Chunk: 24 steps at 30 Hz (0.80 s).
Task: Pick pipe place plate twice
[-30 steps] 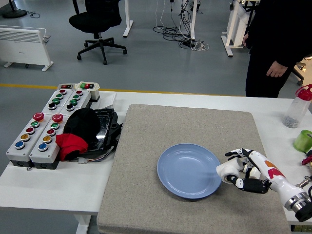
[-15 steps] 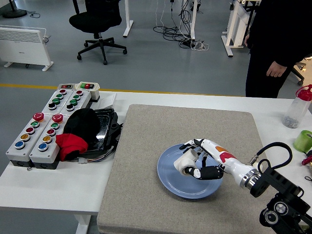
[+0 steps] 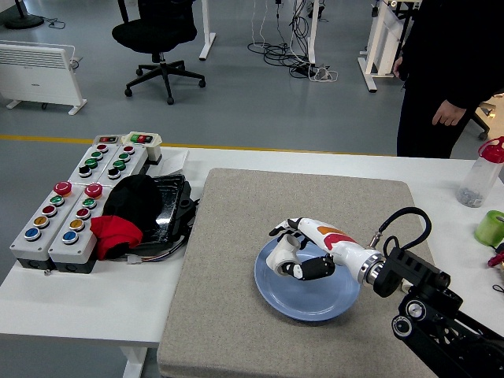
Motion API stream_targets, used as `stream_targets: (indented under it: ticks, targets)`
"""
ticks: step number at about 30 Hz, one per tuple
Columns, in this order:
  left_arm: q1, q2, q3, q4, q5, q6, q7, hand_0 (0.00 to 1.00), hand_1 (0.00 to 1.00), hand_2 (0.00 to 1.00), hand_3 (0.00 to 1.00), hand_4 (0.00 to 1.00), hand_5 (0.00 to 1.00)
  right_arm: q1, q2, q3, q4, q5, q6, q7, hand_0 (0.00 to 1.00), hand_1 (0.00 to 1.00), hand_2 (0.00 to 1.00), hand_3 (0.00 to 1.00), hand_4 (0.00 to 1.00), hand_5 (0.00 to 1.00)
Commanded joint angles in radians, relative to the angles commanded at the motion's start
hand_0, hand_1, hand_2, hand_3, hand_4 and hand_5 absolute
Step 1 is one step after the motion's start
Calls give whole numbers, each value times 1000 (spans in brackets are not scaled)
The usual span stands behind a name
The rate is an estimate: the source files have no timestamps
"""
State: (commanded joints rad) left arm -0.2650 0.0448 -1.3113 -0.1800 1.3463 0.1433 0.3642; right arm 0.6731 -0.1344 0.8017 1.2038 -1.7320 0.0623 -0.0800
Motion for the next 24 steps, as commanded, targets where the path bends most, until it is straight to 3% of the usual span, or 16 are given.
stream_targets:
  ticks: [3,4,10,18,24]
  targets:
    - [3,-1,-1,0,3,0,1,722,747,704,649,399,998,1,-2,2,3,-11,15,-15,860,836,917,834,664,309]
    - [4,-1,-1,0,4,-1,1,722,747,704,649,399,998,0,-2,3,3,-16,24,-24,971,915,998,923,662,295]
    - [8,-3,-2,0,8,-2,1,722,747,704,649,398,998,-9,-3,6,4,-20,31,-24,988,923,998,948,663,290]
    - [10,-5,-1,0,8,-3,0,722,746,704,649,398,998,-9,-3,8,18,-6,-6,3,985,920,998,947,674,303]
    - [11,-5,-1,0,6,-3,-1,721,746,704,649,398,998,-24,-12,63,25,-11,-2,-2,987,919,998,936,675,309]
